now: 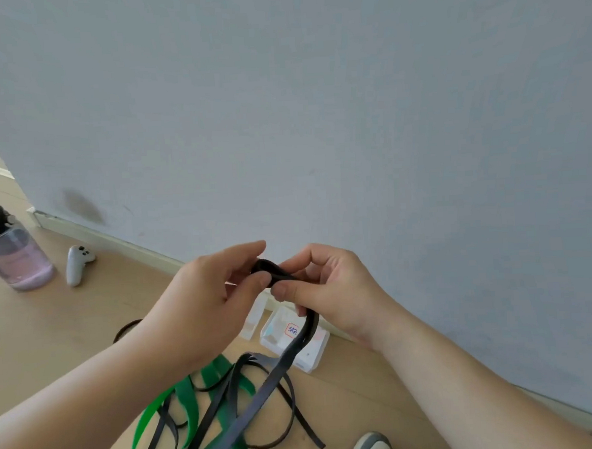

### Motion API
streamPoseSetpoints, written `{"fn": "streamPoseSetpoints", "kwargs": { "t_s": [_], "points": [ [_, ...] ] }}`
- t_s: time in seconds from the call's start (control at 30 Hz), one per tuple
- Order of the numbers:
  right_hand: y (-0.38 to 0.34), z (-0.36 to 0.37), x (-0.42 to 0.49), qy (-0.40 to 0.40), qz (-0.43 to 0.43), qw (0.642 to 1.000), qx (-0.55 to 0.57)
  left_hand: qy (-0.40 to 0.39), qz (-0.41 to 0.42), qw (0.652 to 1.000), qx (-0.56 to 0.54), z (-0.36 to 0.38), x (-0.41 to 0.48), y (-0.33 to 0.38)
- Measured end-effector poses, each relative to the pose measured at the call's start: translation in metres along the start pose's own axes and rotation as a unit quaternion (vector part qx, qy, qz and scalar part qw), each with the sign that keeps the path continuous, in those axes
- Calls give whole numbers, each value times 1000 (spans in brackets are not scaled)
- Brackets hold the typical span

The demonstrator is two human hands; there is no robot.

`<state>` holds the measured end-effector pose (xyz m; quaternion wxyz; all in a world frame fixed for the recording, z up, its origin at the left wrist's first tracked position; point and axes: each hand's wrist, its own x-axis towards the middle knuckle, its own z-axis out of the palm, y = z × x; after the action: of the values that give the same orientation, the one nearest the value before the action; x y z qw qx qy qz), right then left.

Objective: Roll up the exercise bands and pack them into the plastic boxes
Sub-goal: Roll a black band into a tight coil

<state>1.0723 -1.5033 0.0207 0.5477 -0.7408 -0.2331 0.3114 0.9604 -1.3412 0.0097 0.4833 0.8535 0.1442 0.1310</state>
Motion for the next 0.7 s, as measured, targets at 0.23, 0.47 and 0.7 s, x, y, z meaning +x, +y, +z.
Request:
{"fn": "streamPoseSetpoints", "kwargs": {
  "t_s": [0.23, 0.47, 0.7],
  "points": [
    [1, -6, -3, -38, -6, 999, 17, 42, 82, 994, 51, 3, -5, -6],
    [4, -2, 0, -8, -9, 1000, -29, 13, 81, 996, 36, 4, -10, -11],
    [4, 1, -5, 4, -35, 996, -81, -5, 108, 993, 57, 0, -11, -13]
  ]
}}
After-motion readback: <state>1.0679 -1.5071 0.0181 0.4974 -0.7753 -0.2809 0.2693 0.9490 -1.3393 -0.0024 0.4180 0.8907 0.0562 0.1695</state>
